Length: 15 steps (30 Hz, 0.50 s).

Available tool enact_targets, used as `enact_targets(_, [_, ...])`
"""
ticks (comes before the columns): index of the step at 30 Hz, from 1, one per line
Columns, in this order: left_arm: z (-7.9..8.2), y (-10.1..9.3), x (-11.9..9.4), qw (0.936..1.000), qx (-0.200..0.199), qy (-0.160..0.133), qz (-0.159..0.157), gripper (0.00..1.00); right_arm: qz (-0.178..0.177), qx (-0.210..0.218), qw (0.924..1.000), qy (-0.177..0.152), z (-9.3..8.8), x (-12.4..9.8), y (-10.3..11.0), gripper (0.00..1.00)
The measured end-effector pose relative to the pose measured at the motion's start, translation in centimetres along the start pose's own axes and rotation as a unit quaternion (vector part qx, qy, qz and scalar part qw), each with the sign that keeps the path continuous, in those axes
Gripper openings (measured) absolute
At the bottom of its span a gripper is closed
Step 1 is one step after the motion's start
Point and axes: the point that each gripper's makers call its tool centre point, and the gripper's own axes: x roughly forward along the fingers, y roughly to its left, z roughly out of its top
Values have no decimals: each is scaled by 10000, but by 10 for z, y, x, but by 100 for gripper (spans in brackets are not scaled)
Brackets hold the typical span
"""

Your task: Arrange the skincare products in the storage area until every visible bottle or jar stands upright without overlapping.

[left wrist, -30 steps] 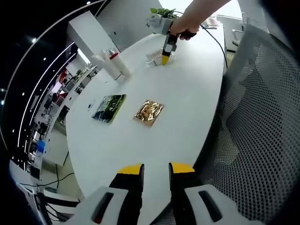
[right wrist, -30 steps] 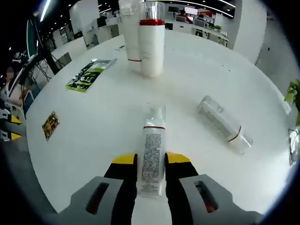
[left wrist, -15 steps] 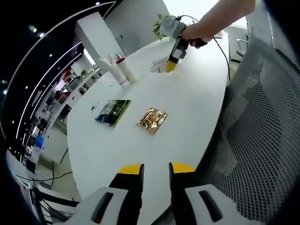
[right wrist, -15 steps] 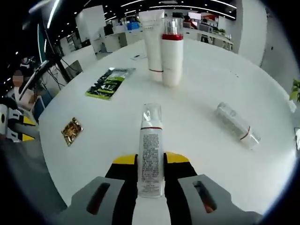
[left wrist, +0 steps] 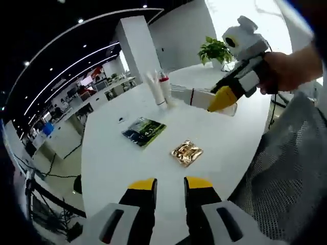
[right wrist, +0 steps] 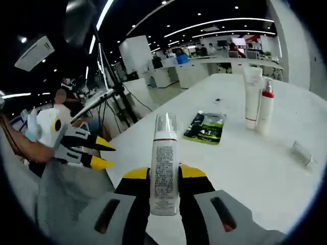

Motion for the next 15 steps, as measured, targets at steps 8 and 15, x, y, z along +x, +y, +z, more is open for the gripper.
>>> enact_targets(8, [25, -21, -19, 9453, -3110, -485, -851, 23, 391, -469, 9980, -150, -5, 0, 47, 19])
enact_targets(15, [27, -21, -17, 9105, -3959, -655, -993, 26, 222, -683, 9968, -338, -4, -4, 43, 19])
